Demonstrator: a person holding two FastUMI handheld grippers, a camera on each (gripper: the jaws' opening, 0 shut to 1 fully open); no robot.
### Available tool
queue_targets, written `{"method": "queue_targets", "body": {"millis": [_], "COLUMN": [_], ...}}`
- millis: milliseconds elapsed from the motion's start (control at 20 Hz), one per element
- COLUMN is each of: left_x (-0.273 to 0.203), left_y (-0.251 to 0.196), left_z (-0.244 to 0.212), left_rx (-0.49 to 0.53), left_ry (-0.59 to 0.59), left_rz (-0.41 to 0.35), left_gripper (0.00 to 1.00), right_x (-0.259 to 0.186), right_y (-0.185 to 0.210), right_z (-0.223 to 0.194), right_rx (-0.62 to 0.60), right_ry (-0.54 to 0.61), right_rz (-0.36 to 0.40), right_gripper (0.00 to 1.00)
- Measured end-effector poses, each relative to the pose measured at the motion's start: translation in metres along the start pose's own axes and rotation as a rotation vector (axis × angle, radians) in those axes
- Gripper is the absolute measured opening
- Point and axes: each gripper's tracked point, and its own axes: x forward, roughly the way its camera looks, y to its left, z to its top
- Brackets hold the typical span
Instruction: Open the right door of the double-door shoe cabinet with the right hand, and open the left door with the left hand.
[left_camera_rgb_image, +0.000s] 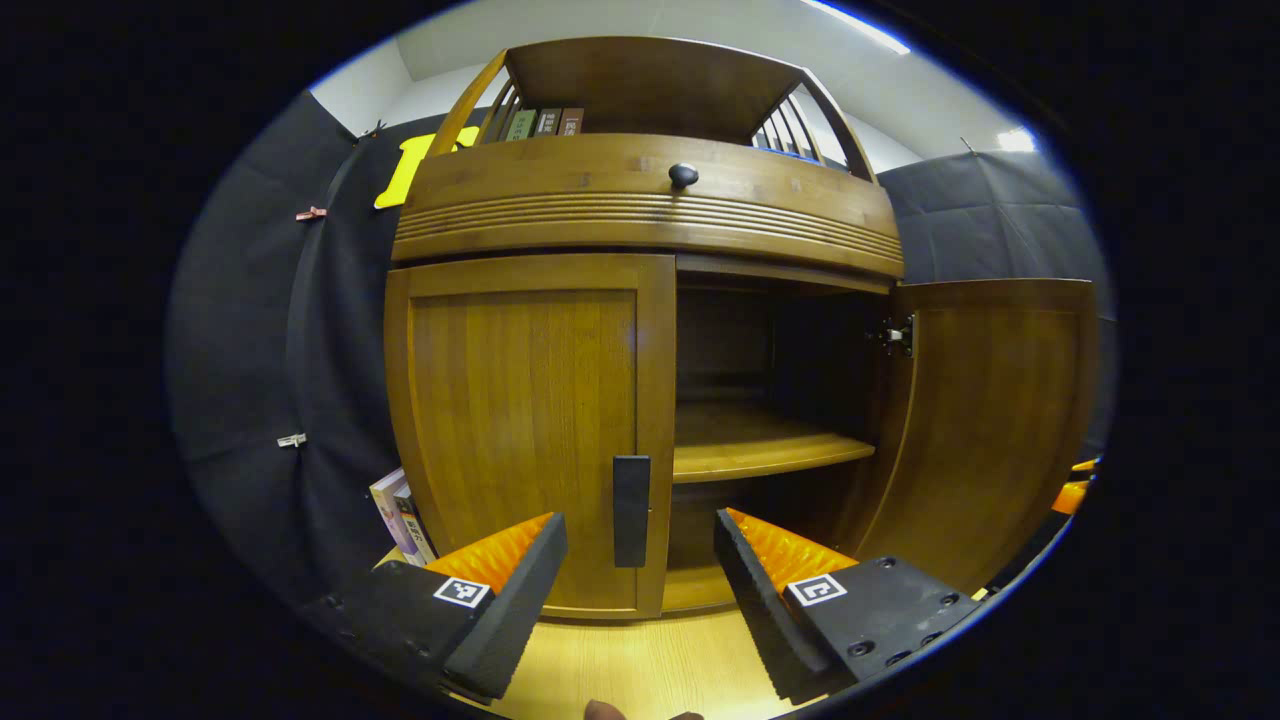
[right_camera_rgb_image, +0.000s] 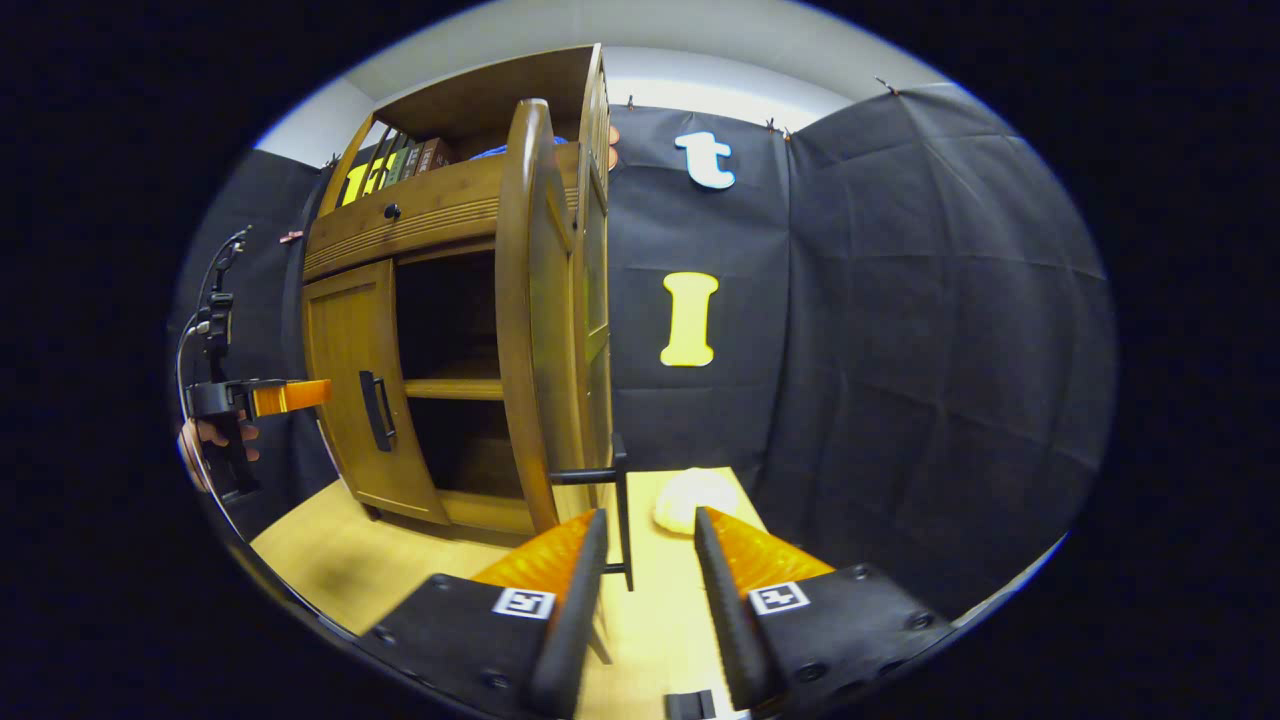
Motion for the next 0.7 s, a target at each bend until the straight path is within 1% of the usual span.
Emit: {"method": "queue_targets", "body": {"millis": [100,200,250,300,400,450,500,550,600,650,700], "left_x": [0.021,0.043,0.049,0.058,0.078,0.088,0.094,0.100,0.106,0.112,0.117], "left_y": [0.003,0.007,0.008,0.011,0.011,0.010,0.011,0.010,0.008,0.007,0.008], "left_z": [-0.005,-0.011,-0.015,-0.020,-0.027,-0.029,-0.032,-0.035,-0.037,-0.039,-0.042], "left_rx": [-0.016,-0.027,-0.026,-0.022,-0.003,0.010,0.017,0.015,0.010,0.008,0.011], "left_ry": [0.007,0.010,0.011,0.014,0.014,0.020,0.023,0.028,0.029,0.033,0.039], "left_rz": [0.016,0.031,0.036,0.042,0.048,0.051,0.054,0.053,0.049,0.048,0.053], "left_gripper": [0.92,0.90,0.89,0.88,0.82,0.77,0.74,0.70,0.67,0.64,0.61], "right_x": [-0.011,-0.016,-0.017,-0.016,-0.020,-0.022,-0.026,-0.030,-0.033,-0.033,-0.035], "right_y": [-0.009,-0.026,-0.034,-0.035,-0.032,-0.032,-0.038,-0.041,-0.044,-0.047,-0.047], "right_z": [0.016,0.033,0.041,0.045,0.053,0.062,0.074,0.086,0.094,0.101,0.107], "right_rx": [0.006,0.022,0.040,0.062,0.083,0.077,0.057,0.032,0.007,-0.021,-0.041], "right_ry": [-0.053,-0.126,-0.151,-0.156,-0.159,-0.183,-0.219,-0.257,-0.284,-0.308,-0.327], "right_rz": [-0.053,-0.145,-0.190,-0.198,-0.184,-0.188,-0.201,-0.215,-0.232,-0.255,-0.277], "right_gripper": [0.72,0.99,0.94,1.00,0.98,0.98,1.00,0.98,1.00,1.00,0.98]}}
